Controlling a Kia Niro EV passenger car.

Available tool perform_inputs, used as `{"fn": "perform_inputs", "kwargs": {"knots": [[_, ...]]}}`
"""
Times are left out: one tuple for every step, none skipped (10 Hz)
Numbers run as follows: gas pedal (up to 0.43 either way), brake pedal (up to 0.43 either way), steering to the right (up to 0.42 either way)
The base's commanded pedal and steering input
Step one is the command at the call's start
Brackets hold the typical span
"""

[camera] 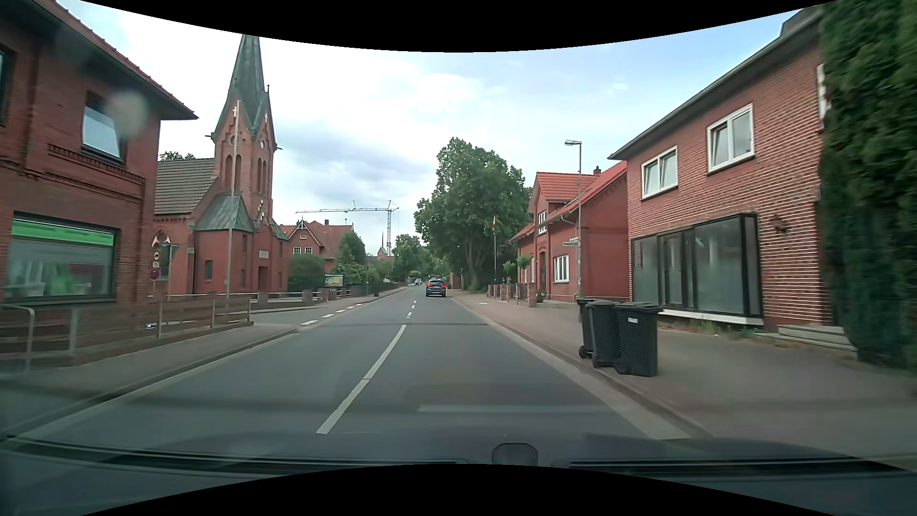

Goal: Follow the waypoints while adhering to traffic rules and regulations

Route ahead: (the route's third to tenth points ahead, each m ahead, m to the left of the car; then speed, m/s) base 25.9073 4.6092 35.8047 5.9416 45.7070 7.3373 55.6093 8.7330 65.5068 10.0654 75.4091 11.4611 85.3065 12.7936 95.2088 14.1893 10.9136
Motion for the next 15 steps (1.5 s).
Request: {"fn": "perform_inputs", "kwargs": {"knots": [[0.220, 0.000, -0.058], [0.220, 0.000, -0.059], [0.220, 0.000, -0.057], [0.220, 0.000, -0.051], [0.220, 0.000, -0.045], [0.220, 0.000, -0.040], [0.220, 0.000, -0.034], [0.220, 0.000, -0.033], [0.220, 0.000, -0.032], [0.220, 0.000, -0.025], [0.220, 0.000, -0.016], [0.209, 0.000, -0.014], [0.209, 0.000, -0.014], [0.209, 0.000, -0.013], [0.209, 0.000, -0.016]]}}
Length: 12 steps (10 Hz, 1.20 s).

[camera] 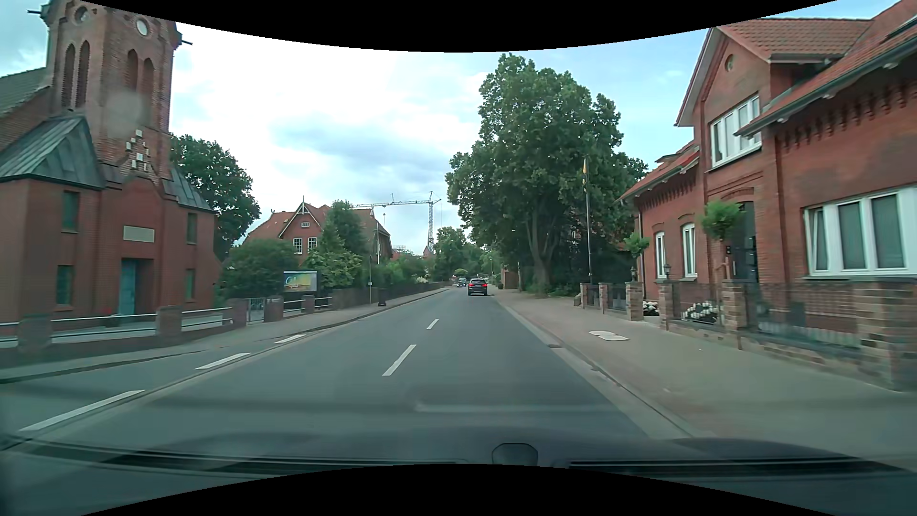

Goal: Follow the waypoints while adhering to traffic rules and regulations

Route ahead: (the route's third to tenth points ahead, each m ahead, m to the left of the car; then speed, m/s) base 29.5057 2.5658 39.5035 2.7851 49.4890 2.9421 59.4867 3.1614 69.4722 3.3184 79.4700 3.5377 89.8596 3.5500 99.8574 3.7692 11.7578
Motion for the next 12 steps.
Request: {"fn": "perform_inputs", "kwargs": {"knots": [[0.209, 0.000, -0.022], [0.209, 0.000, -0.022], [0.209, 0.000, -0.017], [0.209, 0.000, -0.012], [0.209, 0.000, -0.008], [0.209, 0.000, -0.005], [0.209, 0.000, -0.003], [0.209, 0.000, -0.003], [0.177, 0.000, -0.004], [0.150, 0.000, -0.004], [0.110, 0.000, -0.003], [0.087, 0.000, 0.000]]}}
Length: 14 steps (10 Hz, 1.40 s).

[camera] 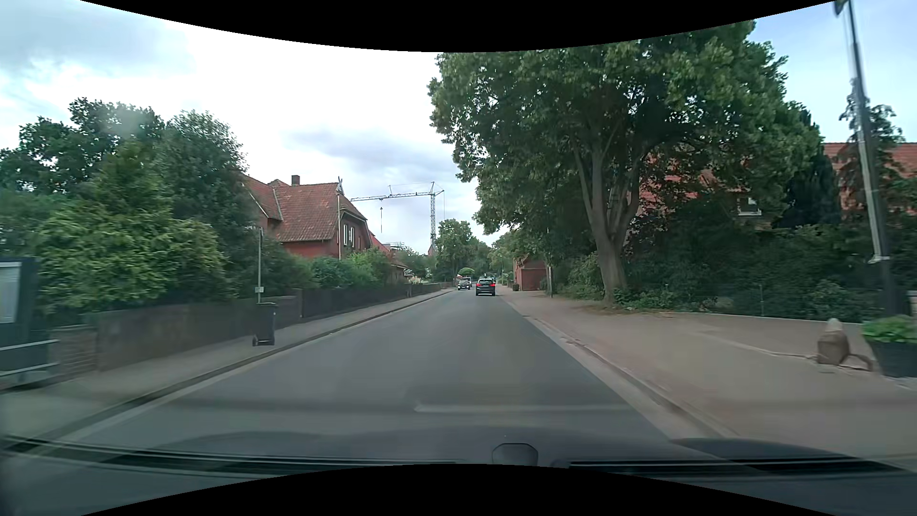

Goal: Follow the waypoints while adhering to traffic rules and regulations

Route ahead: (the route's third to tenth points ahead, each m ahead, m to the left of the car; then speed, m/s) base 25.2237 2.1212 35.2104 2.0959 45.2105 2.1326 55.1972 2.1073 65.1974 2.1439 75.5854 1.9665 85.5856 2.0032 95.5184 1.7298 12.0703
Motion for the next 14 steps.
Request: {"fn": "perform_inputs", "kwargs": {"knots": [[0.087, 0.000, 0.000], [0.079, 0.000, 0.000], [0.047, 0.000, 0.000], [0.047, 0.000, 0.000], [0.047, 0.000, 0.000], [0.047, 0.000, 0.000], [0.047, 0.000, 0.000], [0.039, 0.000, 0.000], [0.039, 0.000, 0.000], [0.028, 0.000, 0.000], [0.028, 0.000, 0.000], [0.028, 0.000, 0.000], [0.028, 0.000, 0.000], [0.028, 0.000, 0.000]]}}
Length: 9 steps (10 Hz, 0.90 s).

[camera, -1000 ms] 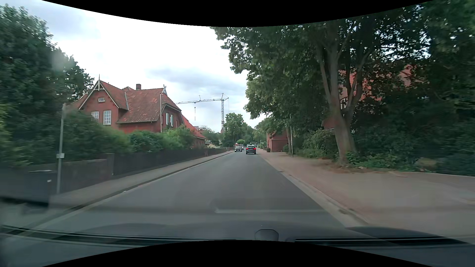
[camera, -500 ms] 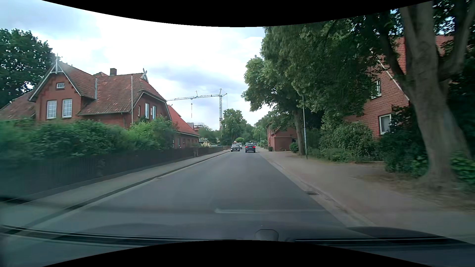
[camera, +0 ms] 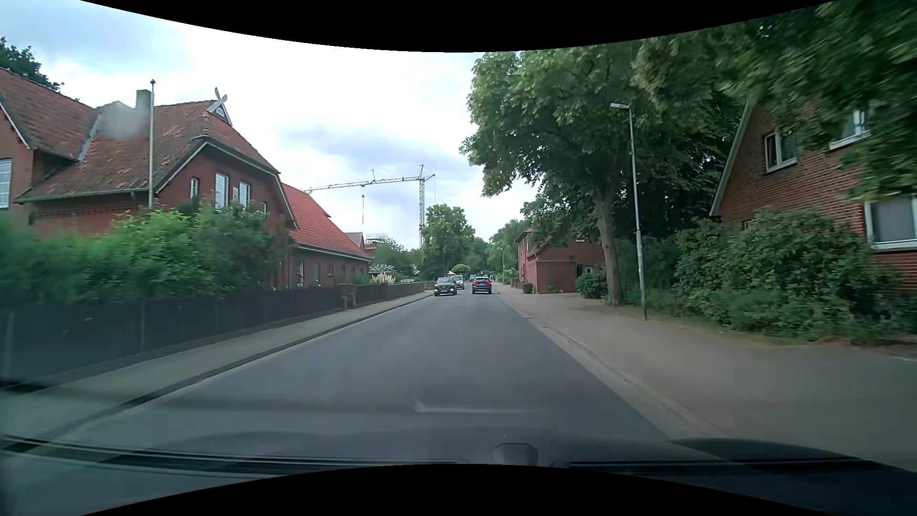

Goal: Follow the waypoints while adhering to traffic rules and regulations

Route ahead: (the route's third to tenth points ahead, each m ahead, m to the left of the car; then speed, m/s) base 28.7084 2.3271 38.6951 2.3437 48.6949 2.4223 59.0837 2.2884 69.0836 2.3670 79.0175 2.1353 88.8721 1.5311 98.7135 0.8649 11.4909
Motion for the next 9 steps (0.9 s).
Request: {"fn": "perform_inputs", "kwargs": {"knots": [[0.039, 0.000, 0.000], [0.047, 0.000, 0.000], [0.067, 0.000, -0.001], [0.087, 0.000, -0.002], [0.087, 0.000, -0.001], [0.110, 0.000, 0.000], [0.110, 0.000, -0.003], [0.110, 0.000, -0.004], [0.118, 0.000, -0.003]]}}
